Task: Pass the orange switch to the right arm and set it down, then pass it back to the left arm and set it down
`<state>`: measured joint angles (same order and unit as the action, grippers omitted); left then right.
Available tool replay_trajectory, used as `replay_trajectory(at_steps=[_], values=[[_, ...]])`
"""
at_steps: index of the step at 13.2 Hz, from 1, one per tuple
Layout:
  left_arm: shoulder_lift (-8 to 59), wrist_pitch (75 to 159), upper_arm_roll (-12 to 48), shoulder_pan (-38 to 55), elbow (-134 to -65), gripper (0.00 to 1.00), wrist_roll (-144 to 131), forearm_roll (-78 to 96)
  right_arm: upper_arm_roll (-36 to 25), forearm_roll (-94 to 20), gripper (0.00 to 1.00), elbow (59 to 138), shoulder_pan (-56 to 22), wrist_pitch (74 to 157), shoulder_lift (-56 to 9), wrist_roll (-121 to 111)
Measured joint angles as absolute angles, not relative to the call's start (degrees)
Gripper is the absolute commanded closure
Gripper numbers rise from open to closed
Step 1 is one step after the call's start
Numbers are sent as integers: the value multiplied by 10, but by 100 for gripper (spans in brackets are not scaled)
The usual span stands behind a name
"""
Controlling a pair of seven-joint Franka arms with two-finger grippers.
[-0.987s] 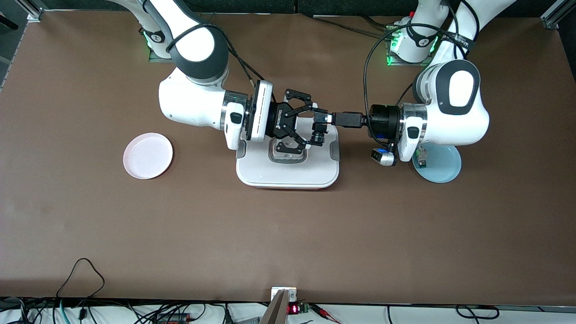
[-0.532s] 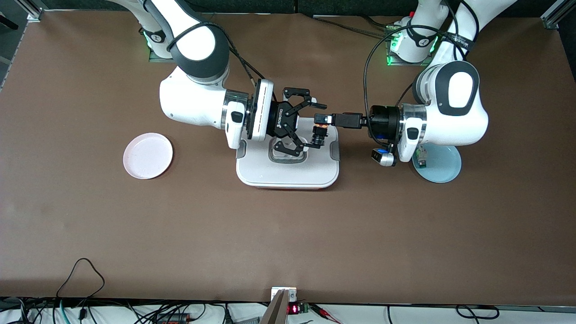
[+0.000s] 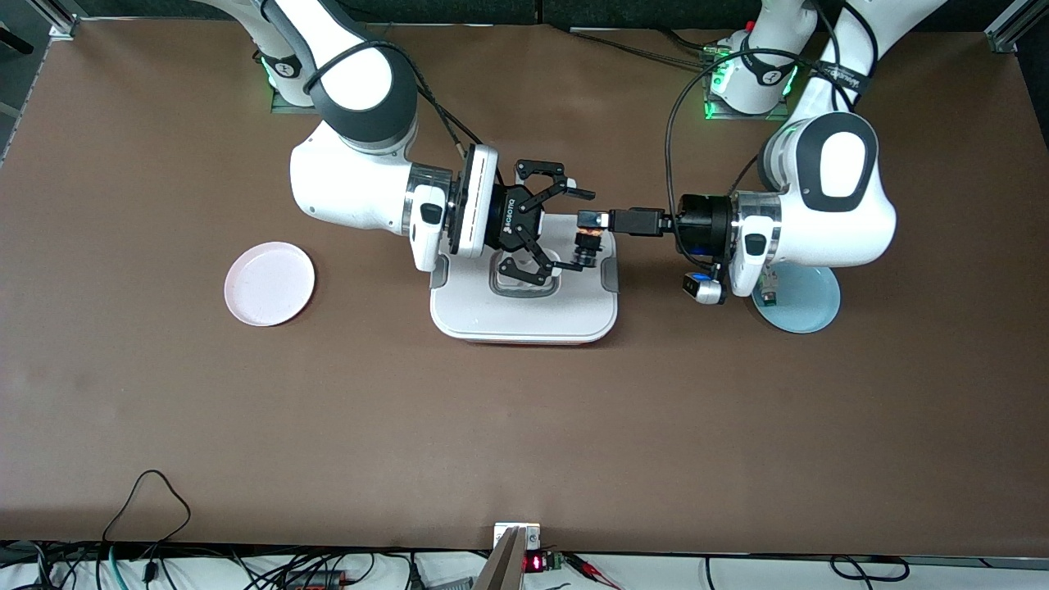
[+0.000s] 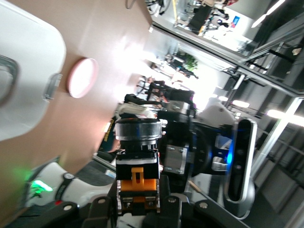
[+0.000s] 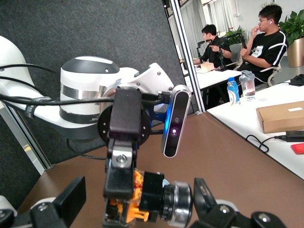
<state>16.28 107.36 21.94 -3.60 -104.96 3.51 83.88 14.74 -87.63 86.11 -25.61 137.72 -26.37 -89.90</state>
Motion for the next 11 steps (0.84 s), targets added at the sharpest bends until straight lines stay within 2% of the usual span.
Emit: replay_trajectory(at_steps=[5, 11], values=[[176, 1006, 217, -82, -1054, 99, 145, 643, 144, -876, 0, 874, -243, 1378, -246, -899], [177, 942, 217, -121, -1051, 99, 333, 336, 141, -855, 0, 964, -173, 1374, -183, -900]])
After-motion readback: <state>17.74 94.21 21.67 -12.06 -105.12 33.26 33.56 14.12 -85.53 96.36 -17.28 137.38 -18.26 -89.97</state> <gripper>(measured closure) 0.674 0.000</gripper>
